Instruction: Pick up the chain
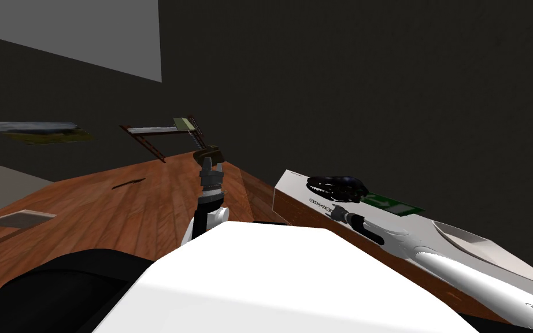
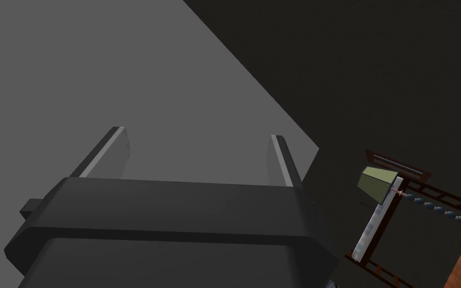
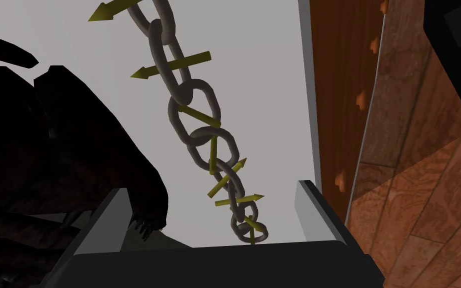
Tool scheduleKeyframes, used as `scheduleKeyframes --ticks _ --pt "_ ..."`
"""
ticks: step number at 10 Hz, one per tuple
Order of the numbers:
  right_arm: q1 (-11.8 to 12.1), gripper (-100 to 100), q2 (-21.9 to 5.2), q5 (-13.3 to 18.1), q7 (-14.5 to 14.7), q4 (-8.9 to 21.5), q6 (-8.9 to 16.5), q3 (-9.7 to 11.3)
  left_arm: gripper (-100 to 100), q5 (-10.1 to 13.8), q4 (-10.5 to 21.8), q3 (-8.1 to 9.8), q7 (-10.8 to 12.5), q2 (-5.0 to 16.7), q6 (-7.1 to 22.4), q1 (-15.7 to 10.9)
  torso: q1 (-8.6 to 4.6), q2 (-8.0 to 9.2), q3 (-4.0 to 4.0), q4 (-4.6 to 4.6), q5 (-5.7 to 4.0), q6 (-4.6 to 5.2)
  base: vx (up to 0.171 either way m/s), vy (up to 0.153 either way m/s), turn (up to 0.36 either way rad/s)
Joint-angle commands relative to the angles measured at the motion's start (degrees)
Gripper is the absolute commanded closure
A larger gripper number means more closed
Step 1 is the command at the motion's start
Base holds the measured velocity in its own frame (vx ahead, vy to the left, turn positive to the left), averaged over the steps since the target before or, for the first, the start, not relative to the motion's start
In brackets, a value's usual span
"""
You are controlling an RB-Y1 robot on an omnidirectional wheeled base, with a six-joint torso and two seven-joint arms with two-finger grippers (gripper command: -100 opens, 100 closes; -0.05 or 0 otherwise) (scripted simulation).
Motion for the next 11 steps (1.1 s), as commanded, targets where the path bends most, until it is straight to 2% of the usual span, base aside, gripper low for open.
scheduleKeyframes --ticks 1,2,3,5,6,7,11 --pt "0.0 -100 0.0 0.0 0.0 0.0 0.0 0.0 0 0.0 0.0 0.00 0.0 0.0 0.0 0.0 0.00 0.00 0.00 0.00 0.00 0.00 0.025 -0.024 0.005" --pt "0.0 0 -0.1 0.0 -0.1 0.0 0.2 0.1 0 0.0 0.0 0.00 0.0 0.0 0.0 0.0 0.10 0.11 0.06 0.02 0.01 0.00 0.005 -0.005 0.001" --pt "-0.1 -100 1.6 0.3 0.4 0.9 0.9 0.1 0 0.0 0.0 0.00 0.0 0.0 0.0 0.0 0.18 0.20 0.11 0.04 0.04 0.01 0.020 -0.025 0.058" --pt "-0.3 -100 3.3 0.6 0.9 1.8 1.7 0.0 0 0.0 0.0 0.00 0.0 0.0 0.0 0.0 0.09 0.13 0.08 0.03 0.01 -0.01 0.033 -0.041 0.074" --pt "-0.2 -100 2.7 0.5 0.6 1.3 1.6 0.2 0 0.0 0.0 0.00 0.0 0.0 0.0 0.0 0.07 0.13 0.08 0.03 0.01 -0.01 0.013 -0.018 0.015" --pt "-0.2 100 2.8 0.6 0.7 1.4 1.7 0.1 0 0.0 0.0 0.00 0.0 0.0 0.0 0.0 0.14 0.19 0.11 0.04 0.03 0.01 0.000 0.000 0.000" --pt "-0.3 100 2.7 0.6 0.8 1.4 1.8 0.1 0 0.0 0.0 -0.01 0.0 0.0 0.0 0.0 0.13 0.23 0.12 0.03 -0.05 0.04 0.000 0.000 0.000"
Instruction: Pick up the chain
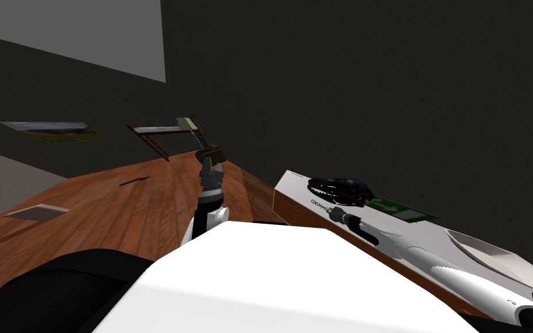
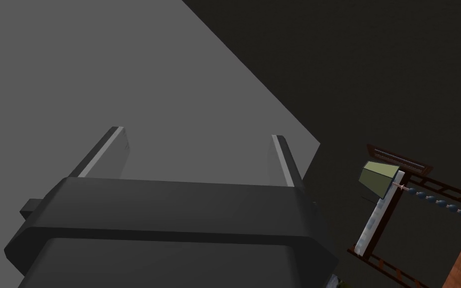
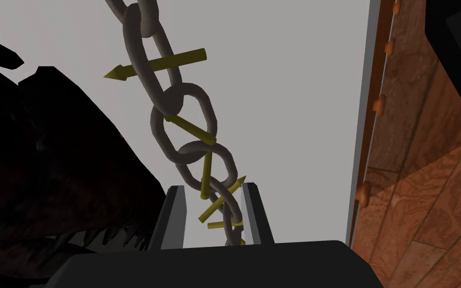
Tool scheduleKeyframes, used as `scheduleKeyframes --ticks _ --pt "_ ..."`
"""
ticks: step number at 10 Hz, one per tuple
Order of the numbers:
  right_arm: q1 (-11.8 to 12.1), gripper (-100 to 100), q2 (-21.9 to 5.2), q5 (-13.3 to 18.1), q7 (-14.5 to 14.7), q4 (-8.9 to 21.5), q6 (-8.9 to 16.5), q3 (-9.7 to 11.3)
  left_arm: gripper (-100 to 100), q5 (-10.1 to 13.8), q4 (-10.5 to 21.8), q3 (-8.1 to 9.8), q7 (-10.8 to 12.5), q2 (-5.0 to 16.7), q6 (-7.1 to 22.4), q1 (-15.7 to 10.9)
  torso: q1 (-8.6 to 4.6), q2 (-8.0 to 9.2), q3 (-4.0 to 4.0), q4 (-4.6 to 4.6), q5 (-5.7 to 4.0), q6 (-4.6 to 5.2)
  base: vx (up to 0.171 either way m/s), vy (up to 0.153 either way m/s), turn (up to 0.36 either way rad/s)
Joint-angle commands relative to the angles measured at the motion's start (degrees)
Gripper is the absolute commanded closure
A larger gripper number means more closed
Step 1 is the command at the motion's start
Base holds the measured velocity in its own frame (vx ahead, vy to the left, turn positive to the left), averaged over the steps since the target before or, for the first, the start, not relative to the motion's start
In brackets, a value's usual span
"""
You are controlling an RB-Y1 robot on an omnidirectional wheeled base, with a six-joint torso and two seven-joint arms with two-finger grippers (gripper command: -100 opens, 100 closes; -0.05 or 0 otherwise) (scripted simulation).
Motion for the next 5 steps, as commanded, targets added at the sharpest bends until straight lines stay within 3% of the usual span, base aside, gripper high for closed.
scheduleKeyframes --ticks 1,2,4,5 --pt "0.0 0 0.0 0.0 0.0 0.0 0.0 0.0 0 0.0 0.0 0.00 0.0 0.0 0.0 0.0 0.00 0.00 0.00 0.00 0.00 0.00 0.000 0.000 0.000" --pt "0.2 100 -1.7 -0.4 -0.6 -0.8 -1.2 0.0 0 0.0 0.0 0.00 0.0 0.0 0.0 0.0 0.00 0.00 0.00 0.00 0.00 0.00 -0.021 0.037 -0.086" --pt "0.1 100 -2.2 -0.5 -0.7 -1.1 -1.1 0.0 0 0.0 0.0 0.00 0.0 0.0 0.0 0.0 0.23 0.18 0.10 0.03 0.06 0.07 -0.028 0.046 -0.073" --pt "0.2 0 -2.3 -0.5 -0.8 -1.1 -1.3 0.0 0 0.0 0.0 0.00 0.0 0.0 0.0 0.0 0.15 0.13 0.08 0.03 0.03 0.02 -0.004 0.005 0.001"
